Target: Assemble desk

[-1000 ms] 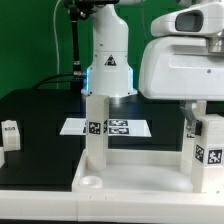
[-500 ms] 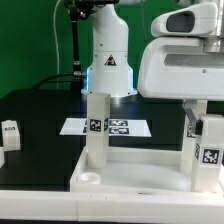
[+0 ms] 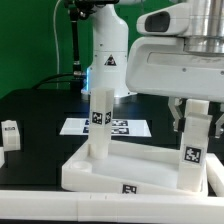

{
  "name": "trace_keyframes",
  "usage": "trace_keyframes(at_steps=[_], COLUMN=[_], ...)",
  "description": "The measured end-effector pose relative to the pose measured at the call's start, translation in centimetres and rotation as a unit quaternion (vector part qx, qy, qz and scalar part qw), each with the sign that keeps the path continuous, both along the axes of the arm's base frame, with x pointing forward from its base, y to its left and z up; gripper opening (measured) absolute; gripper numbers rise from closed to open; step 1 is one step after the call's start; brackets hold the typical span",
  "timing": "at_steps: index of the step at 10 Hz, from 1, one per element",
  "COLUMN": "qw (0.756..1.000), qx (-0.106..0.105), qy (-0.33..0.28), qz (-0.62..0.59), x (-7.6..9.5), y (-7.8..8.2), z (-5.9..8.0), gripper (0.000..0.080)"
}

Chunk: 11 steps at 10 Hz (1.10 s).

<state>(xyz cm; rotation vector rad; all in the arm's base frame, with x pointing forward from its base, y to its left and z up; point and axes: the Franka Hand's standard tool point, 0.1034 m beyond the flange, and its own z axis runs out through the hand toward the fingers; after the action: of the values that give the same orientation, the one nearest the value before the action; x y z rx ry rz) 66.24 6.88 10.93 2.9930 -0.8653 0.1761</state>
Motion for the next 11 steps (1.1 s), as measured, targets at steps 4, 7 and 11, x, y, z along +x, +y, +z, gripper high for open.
trace_keyframes(at_steps=[4,7,11], qw=[0.999,1.0,0.999], qx=[-0.001,0.002,0.013], qy=[0.0,-0.001,-0.004], qz=[-0.043,-0.016,0.052], x=[-0.1,-0.5,-3.7], y=[-0.9,-0.8,-6.2], z=[-0.1,1.0,6.1], gripper=[0.0549,0.0643,0.0649])
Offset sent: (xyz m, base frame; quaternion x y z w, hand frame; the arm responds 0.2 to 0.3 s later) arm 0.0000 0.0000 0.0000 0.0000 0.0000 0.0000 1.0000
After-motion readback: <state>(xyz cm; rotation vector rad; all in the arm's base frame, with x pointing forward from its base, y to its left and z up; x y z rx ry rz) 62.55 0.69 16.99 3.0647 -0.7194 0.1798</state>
